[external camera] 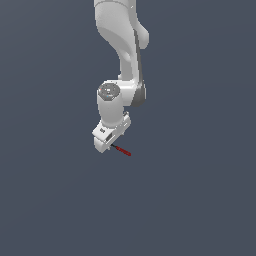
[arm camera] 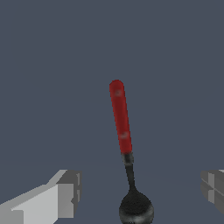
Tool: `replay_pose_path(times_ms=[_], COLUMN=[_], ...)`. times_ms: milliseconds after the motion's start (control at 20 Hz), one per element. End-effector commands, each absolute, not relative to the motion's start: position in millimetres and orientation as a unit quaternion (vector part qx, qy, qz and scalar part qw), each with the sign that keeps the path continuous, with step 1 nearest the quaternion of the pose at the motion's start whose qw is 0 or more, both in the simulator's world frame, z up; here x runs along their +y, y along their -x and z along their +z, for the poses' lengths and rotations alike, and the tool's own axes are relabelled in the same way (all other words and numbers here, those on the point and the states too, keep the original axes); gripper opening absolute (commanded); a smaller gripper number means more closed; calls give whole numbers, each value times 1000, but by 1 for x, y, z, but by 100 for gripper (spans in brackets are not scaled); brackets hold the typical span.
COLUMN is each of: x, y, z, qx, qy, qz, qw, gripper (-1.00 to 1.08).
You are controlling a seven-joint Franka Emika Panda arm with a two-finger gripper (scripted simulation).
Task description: Pick up the object and move it to a goal position.
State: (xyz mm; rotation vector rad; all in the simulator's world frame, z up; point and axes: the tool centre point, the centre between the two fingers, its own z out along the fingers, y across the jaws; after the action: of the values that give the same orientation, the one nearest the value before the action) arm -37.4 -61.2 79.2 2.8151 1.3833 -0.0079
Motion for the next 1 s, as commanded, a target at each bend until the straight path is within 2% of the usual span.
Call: replay_pose_path(times_ms=[0,950], x=[-63,-68], y=[40,49], z=[74,59], qx=[468,540], qy=[-884,-842], qz=[-2,0], qw=[2,0], gripper=[100,100])
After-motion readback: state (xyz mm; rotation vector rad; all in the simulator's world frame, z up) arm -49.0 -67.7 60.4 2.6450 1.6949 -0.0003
